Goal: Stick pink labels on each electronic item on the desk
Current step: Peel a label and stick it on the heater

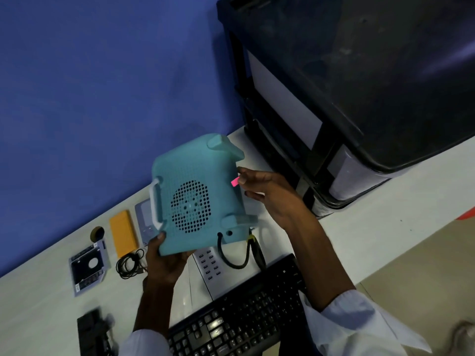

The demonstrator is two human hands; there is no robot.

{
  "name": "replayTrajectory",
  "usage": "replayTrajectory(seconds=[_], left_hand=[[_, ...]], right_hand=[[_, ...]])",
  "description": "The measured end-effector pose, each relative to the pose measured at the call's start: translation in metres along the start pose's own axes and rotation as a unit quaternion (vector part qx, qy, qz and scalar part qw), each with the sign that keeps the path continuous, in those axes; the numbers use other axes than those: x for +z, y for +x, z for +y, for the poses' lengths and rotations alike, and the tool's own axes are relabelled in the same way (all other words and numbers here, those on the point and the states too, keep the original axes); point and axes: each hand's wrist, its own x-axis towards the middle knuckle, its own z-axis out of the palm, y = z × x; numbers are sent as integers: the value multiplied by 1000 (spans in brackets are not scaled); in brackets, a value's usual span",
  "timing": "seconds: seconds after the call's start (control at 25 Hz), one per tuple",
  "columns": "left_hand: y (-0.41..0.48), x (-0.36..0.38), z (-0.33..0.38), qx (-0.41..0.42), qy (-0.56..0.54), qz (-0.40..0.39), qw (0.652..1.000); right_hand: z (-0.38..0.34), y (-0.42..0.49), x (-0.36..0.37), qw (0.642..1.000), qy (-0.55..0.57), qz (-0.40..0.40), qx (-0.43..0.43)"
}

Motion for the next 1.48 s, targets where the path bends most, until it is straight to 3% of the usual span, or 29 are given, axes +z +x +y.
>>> replayTrajectory(seconds=[0.36, 0.64, 0.76, 0.92, 1.08, 1.36, 1.48], left_hand=[[5, -13, -12, -51, 4, 1, 999], [10, -19, -5, -98, -45, -40, 993], [10, -14, -4, -73, -24, -31, 997], [7, 5, -3, -27, 99, 30, 994], [6, 20, -1, 18, 149, 88, 985], [15, 85, -11, 97, 280, 263, 918], [22, 110, -20, 160, 311, 294, 890]], right_hand=[[-1, -1, 0, 995, -80, -7, -52], [5, 1, 13, 995, -42, 69, -63], [14, 1, 12, 996, -40, 69, -41], [29, -6, 3, 999, -28, 6, -18], [41, -14, -5, 999, 7, 29, 11], [82, 7, -3, 992, 39, 111, 49], [91, 21, -15, 990, 94, 74, 79]])
